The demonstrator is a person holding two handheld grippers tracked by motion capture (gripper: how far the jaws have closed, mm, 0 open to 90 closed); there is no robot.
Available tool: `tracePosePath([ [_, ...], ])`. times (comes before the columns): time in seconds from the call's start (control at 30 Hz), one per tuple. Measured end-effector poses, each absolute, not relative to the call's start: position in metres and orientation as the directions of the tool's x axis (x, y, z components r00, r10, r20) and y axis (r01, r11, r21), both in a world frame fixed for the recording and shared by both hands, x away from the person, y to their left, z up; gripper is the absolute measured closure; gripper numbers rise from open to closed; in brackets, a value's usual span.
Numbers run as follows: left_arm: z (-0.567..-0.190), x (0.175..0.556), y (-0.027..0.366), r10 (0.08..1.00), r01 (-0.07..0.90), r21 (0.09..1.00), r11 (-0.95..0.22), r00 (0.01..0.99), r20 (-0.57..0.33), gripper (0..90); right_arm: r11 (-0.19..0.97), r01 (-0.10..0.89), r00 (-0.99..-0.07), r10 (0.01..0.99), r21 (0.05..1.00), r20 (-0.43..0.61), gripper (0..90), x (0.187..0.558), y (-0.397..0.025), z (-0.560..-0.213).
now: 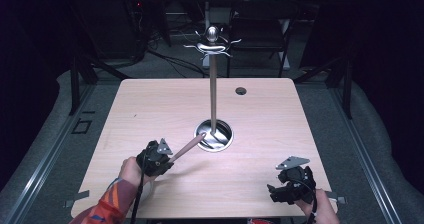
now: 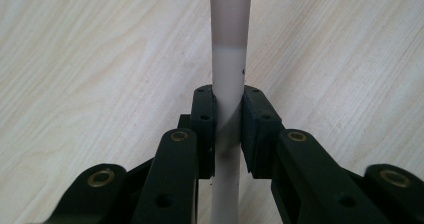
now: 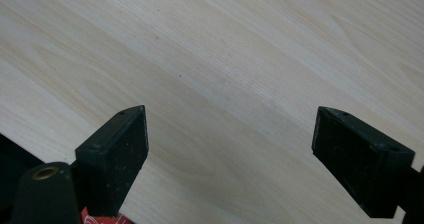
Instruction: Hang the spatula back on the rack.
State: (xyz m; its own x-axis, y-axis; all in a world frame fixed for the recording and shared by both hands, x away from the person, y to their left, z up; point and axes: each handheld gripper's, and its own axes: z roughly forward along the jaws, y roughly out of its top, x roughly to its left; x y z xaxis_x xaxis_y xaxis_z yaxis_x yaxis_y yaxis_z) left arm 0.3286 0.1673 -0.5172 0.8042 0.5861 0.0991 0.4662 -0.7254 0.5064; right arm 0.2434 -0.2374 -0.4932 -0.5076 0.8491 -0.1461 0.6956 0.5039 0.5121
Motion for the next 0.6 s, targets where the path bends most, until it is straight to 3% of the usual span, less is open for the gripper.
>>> tracePosePath([
  [0.6, -0.492, 0.319, 0.178, 0.631, 0.421, 0.637, -0.646, 0.764, 0.135, 78.1, 0.505, 0.695, -0.514, 0.847, 0.511, -0.138, 14.3, 0.243, -0.237, -0.494],
])
